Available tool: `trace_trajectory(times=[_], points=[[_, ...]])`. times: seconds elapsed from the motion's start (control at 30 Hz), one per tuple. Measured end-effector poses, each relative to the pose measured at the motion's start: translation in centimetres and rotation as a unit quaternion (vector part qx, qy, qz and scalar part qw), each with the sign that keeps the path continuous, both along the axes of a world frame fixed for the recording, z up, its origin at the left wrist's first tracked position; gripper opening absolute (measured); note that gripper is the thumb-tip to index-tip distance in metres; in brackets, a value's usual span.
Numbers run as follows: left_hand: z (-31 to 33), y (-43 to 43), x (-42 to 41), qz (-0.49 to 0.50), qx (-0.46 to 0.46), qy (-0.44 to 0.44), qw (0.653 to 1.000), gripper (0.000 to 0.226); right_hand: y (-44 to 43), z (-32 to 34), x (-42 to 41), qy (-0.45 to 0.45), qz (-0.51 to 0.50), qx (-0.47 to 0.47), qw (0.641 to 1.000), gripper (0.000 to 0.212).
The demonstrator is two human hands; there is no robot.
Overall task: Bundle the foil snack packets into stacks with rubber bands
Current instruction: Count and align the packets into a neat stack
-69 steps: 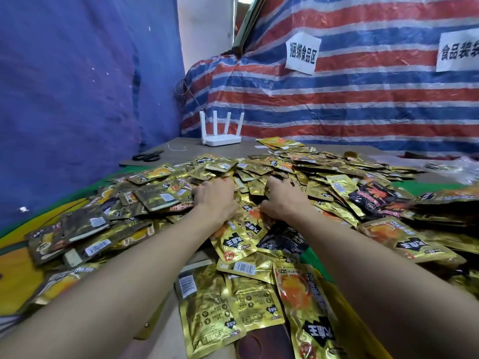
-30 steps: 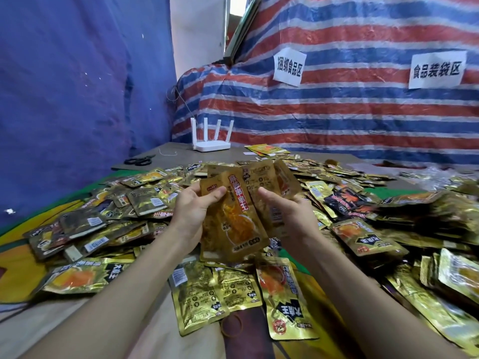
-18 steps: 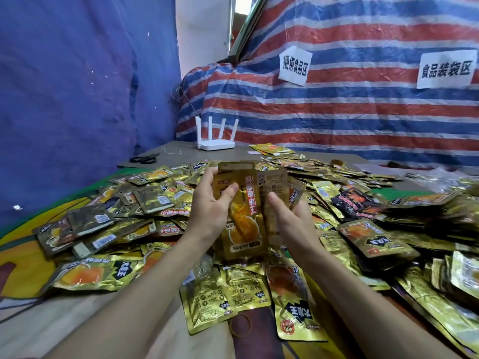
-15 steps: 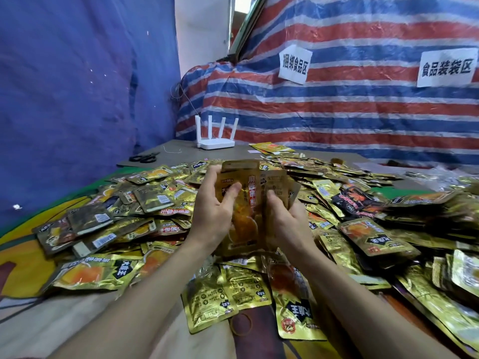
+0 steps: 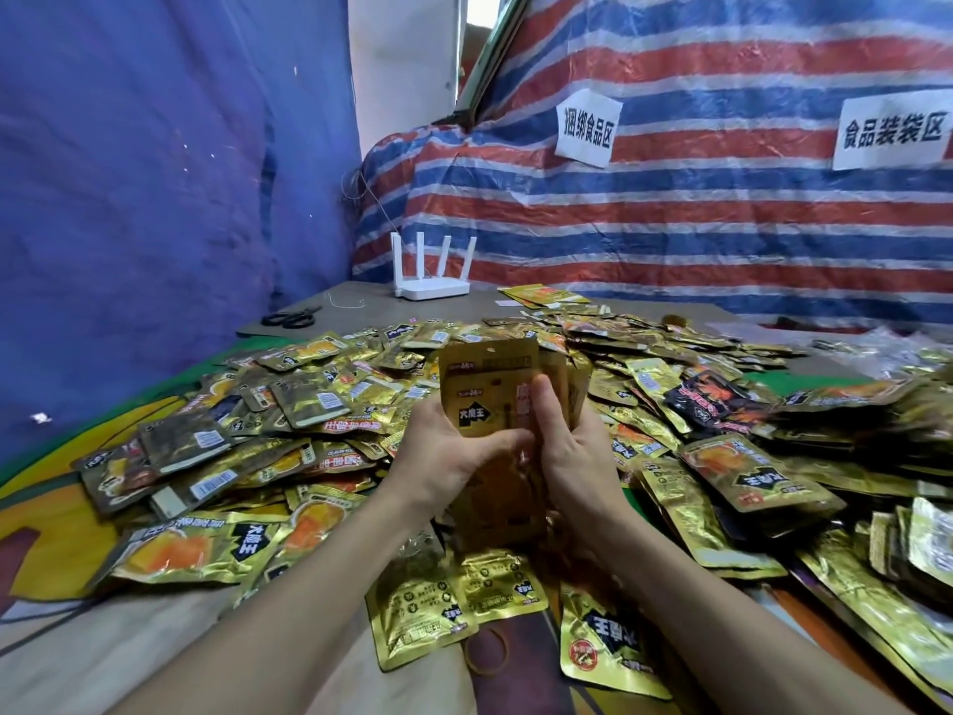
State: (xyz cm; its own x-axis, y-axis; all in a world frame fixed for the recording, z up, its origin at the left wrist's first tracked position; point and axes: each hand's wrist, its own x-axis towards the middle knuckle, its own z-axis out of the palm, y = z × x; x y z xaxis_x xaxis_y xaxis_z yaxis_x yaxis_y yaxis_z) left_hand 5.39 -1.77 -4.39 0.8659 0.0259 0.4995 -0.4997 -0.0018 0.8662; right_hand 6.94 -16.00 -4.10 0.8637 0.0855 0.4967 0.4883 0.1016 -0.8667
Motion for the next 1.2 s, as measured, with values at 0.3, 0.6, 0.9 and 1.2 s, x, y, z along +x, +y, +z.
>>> trace_trajectory(times=[0.3,0.6,0.9,1.2], points=[[-0.4,-1.3,0.1,0.038,-0.042,0.056,0.997,0.083,0.6,0.4,-0.4,0.017,-0.006,0.061,0.998,0.048],[0.2,-2.2,0.0,0.080,0.029,-0.038,0.996,0.051,2.4,0.9,-0.4,0.046,-0.019,0.056,0.997,0.051],[-0.3,-0.5,-0.1,0.069,0.119,0.035,0.990,0.051,1.5,1.3,-0.9,0.167,0.055,0.130,0.976,0.085],[-0.2,-2.9,-0.9,-0.051,0.091,0.058,0.993,0.061,1.5,0.8,-0.3,0.199,0.128,0.102,0.966,0.053]])
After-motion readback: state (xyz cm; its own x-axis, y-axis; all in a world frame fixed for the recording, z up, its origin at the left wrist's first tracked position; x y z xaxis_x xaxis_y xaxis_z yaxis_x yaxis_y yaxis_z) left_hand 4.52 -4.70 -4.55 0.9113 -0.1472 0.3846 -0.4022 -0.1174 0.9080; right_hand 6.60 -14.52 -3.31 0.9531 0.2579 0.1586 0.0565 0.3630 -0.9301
